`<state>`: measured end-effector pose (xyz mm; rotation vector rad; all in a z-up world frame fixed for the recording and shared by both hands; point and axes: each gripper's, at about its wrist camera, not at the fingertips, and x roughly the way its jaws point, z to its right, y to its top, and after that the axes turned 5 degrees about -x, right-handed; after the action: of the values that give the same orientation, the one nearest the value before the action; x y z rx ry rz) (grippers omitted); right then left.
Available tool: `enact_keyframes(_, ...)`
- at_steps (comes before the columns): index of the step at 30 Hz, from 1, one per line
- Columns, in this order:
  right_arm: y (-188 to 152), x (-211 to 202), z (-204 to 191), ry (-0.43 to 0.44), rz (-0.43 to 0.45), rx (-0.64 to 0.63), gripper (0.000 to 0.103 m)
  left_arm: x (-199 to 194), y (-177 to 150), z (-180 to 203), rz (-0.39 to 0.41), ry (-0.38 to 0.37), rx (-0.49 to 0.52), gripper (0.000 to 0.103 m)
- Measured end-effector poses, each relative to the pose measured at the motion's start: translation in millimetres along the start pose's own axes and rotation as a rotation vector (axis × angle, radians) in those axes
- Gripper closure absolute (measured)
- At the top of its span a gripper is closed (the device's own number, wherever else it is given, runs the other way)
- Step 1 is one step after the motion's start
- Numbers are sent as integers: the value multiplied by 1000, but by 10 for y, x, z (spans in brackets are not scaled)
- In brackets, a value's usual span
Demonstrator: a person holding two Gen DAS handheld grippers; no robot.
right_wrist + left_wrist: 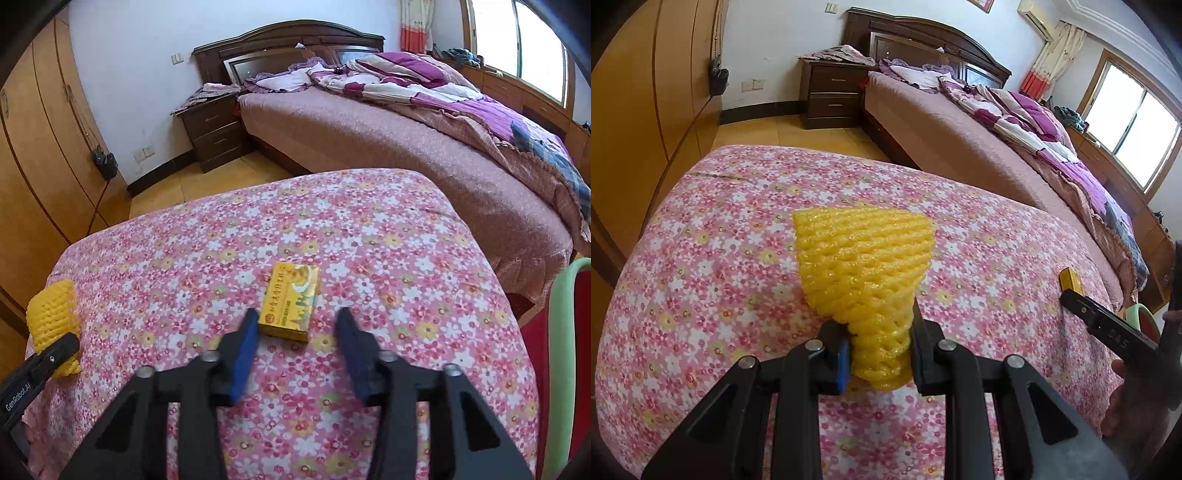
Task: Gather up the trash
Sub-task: 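Grasp the yellow foam mesh net with the left gripper while the right grasps the yellow box, then carry the yellow mesh net and yellow box over the red bucket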
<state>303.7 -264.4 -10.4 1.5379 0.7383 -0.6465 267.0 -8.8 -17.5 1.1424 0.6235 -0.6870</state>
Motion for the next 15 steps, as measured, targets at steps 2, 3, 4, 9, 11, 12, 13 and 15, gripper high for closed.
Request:
enact_keyframes(2, 4, 5, -36, -3, -3, -20, 72, -11, -8, 9, 0, -3, 4, 78)
enact_keyframes(3, 2, 1, -55, 5, -6, -29, 72, -20, -9, 9, 1, -3, 4, 78)
enact_keyframes(4, -6, -13, -73, 10, -7, -34, 72, -30, -12, 10, 3, -4, 4, 78)
enact_keyframes(9, -50, -182, -130, 46, 16, -53, 72, -82, -22, 29, 13, -15, 6, 78)
enact_keyframes(11, -76, -295, -158, 56, 34, -65, 72, -107, -31, 50, 17, -19, 12, 78)
enact_keyframes(12, -89, -361, -166, 62, 44, -68, 72, -124, -38, 66, 20, -21, 16, 78)
enact_keyframes(13, -109, -436, -172, 69, 55, -68, 72, -146, -48, 76, 23, -24, 19, 78)
enact_keyframes(15, -141, -575, -165, 83, 75, -59, 72, -194, -63, 98, 29, -29, 27, 78)
